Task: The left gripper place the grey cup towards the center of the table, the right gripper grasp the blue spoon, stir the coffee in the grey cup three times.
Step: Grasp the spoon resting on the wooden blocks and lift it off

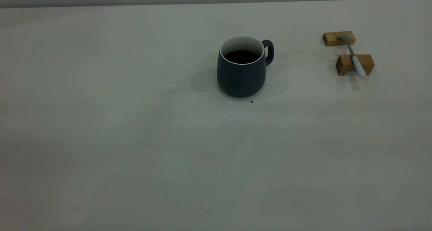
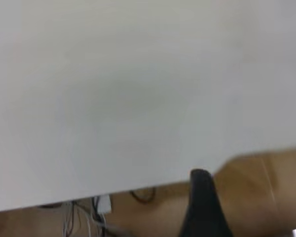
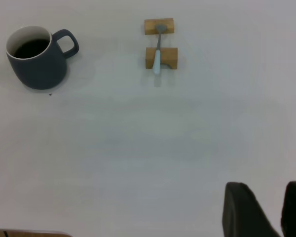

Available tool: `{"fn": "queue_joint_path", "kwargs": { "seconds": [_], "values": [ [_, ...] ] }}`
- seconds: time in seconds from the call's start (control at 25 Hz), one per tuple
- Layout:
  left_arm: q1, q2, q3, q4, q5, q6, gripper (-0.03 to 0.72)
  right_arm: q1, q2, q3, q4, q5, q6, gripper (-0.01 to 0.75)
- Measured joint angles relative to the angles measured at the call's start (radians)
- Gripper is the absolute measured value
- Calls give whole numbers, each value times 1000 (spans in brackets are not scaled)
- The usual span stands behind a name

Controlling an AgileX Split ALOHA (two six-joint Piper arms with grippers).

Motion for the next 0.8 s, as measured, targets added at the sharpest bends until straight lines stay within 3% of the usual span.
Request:
{"fn": "queue_joint_path", "kwargs": {
  "seconds": [0.24, 0.8],
  "values": [
    [174, -134, 0, 0, 4, 0, 585, 0, 0, 0, 0, 0, 0, 238],
    [178, -138, 0, 0, 4, 0, 585, 0, 0, 0, 1, 0, 0, 238]
  ]
}}
